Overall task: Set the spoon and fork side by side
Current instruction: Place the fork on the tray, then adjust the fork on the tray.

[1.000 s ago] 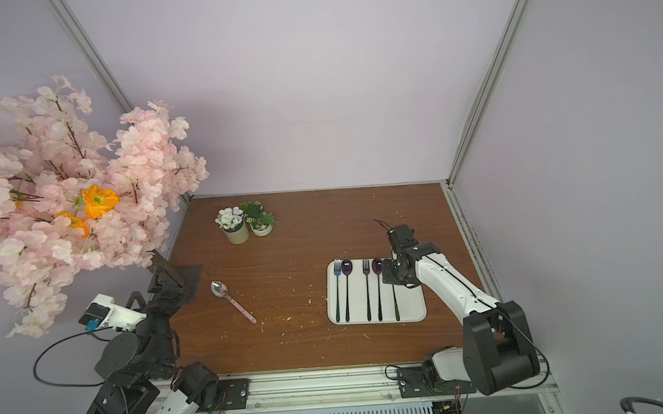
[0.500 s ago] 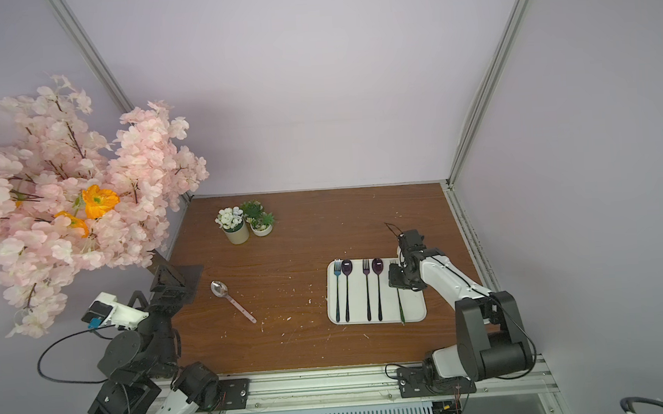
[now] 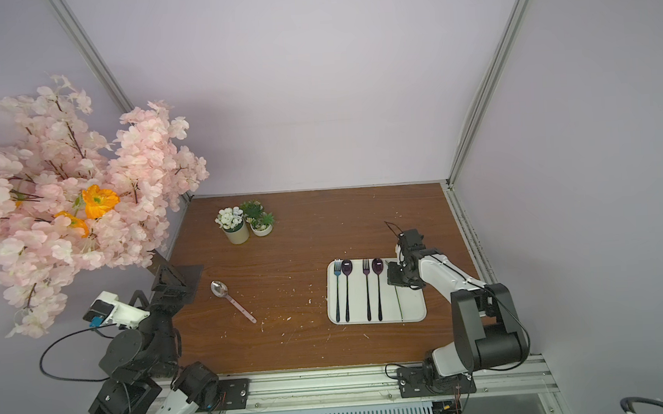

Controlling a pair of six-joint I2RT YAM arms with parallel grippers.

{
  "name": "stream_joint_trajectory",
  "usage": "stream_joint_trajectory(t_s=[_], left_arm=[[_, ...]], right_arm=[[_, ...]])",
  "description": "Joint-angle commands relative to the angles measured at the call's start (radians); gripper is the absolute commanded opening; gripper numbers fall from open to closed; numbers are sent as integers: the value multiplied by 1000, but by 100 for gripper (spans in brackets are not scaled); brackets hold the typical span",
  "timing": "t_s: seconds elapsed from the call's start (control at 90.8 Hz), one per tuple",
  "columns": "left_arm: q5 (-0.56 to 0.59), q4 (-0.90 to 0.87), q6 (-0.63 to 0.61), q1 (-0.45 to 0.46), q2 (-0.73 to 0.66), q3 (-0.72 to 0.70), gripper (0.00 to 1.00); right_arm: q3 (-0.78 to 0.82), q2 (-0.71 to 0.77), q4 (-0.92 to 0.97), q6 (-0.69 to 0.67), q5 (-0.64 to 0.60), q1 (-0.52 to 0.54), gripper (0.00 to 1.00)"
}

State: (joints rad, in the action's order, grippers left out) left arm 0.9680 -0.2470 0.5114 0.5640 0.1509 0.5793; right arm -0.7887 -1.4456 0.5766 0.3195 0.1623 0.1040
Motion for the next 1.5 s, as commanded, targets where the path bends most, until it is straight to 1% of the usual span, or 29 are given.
stream_joint_trajectory(t_s=[0.0,0.044,0.132,0.231,0.363,0.55,0.705,0.859,1.156,1.189,1.277,1.354,1.486], left_arm=[[-9,-6,-1,-10,9,-7,100],[-9,-6,-2,-10,10,-6,100],[-9,-6,-2,-10,11,-5,100],[-8,-8,0,-10,12,-5,100],[-8,-6,1,-9,12,-6,100],[-11,-6,-1,-10,12,-3,100],[-9,-3,-2,-10,11,-4,100],[-11,0,-3,-9,18,-4,100],[-13,-1,-1,-10,16,-3,100],[-12,-3,0,-9,16,-4,100],[-13,-3,1,-10,17,-4,100],[-11,-3,1,-9,18,-5,100],[-12,-3,1,-10,21,-5,100]], right_arm=[[21,-22,-9,-2,0,-12,0],[25,-25,-13,-3,-1,-15,0],[31,-28,-15,-3,-4,-22,6],[35,-21,-14,1,-7,-30,17],[34,-5,-10,3,-8,-33,25],[20,16,-1,-3,-5,-36,33],[-14,19,3,-14,-16,-36,35],[-50,-23,-17,-22,-17,-38,34],[-71,-88,-63,-37,-9,-41,26],[-72,-93,-65,-36,-9,-42,24],[-73,-97,-69,-39,-3,-47,15],[-67,-96,-73,-40,15,-59,10],[-53,-90,-82,-41,75,-89,4]])
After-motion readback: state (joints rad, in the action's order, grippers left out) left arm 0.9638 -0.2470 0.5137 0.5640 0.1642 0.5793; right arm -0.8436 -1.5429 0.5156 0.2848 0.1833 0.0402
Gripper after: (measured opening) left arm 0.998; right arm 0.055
